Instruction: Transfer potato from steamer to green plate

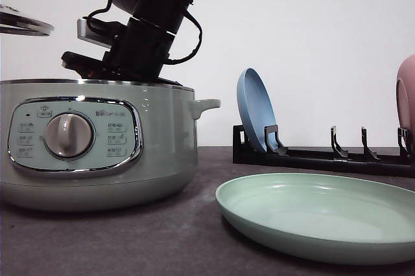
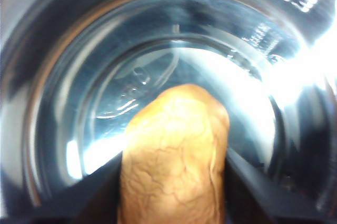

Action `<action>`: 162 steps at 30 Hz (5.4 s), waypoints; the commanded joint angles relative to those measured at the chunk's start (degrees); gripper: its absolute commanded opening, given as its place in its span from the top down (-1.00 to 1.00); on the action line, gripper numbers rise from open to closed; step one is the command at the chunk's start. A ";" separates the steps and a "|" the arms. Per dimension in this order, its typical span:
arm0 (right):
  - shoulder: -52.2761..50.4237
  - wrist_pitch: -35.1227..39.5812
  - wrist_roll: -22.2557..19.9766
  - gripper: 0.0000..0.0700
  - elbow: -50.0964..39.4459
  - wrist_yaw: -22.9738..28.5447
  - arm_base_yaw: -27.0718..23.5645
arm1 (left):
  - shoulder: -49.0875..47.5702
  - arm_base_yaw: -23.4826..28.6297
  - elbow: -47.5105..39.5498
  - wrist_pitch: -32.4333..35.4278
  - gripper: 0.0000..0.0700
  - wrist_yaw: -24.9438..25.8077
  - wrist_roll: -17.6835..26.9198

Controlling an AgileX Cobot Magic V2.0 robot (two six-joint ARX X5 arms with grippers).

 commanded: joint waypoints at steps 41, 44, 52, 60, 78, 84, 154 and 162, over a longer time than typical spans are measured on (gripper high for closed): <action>-50.22 -0.20 0.82 0.63 -35.31 -0.15 -15.50 | -0.52 -1.39 2.36 3.19 1.00 5.23 -0.11; -53.58 4.33 3.95 0.63 -43.21 -0.18 -15.47 | -0.52 -2.11 2.36 3.16 1.00 5.26 -0.11; -56.29 13.86 11.98 0.63 -59.62 0.05 -13.85 | -0.52 -3.96 2.36 3.19 1.00 5.37 -0.10; -56.15 25.61 20.50 0.63 -72.53 6.81 -10.54 | -0.52 -5.38 2.36 3.21 1.00 7.52 -0.11; -54.14 31.88 25.09 0.60 -79.80 11.35 -9.44 | -0.52 -10.92 2.36 3.23 1.00 8.48 -0.11; -54.14 31.23 25.13 -0.11 -79.80 11.31 -9.42 | -0.52 -13.49 2.36 3.23 1.00 8.55 -0.13; -75.71 25.31 20.47 -0.60 -73.46 16.56 -10.30 | 19.43 -24.33 2.17 7.38 1.00 7.67 1.21; -75.71 25.33 20.30 -0.60 -73.46 16.56 -10.30 | 19.85 -25.00 1.90 7.01 1.00 7.54 1.21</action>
